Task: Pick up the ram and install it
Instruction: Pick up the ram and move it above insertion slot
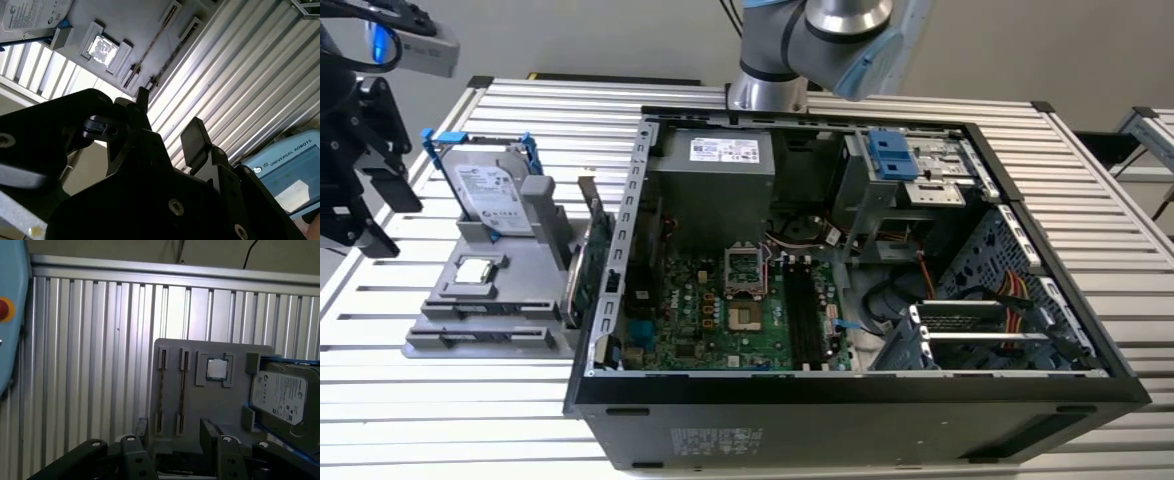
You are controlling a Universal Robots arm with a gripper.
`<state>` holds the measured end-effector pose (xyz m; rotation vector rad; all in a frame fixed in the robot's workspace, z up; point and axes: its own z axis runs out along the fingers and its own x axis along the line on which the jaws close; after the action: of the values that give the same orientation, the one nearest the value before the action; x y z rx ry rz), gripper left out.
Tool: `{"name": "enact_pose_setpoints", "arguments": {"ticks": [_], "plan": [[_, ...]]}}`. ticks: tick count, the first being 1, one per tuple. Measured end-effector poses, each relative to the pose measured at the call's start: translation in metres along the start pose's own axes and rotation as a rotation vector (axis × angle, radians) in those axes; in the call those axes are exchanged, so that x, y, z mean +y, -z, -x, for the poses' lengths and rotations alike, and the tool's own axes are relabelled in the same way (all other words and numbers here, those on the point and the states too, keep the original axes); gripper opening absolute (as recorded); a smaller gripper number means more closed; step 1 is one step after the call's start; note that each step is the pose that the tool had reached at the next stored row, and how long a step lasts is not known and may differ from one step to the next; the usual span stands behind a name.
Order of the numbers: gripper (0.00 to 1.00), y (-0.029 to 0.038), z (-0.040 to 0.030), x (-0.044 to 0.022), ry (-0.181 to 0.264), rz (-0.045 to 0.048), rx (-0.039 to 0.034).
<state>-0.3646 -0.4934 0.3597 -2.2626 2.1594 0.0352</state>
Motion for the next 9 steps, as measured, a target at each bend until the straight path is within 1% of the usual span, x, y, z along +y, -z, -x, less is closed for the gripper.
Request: {"name": "enact_pose_setpoints", "arguments": {"ticks": [9], "plan": [[1.00, -0.0063, -0.0001, 0.0000, -0.001, 0.0002, 0.0038]]}}
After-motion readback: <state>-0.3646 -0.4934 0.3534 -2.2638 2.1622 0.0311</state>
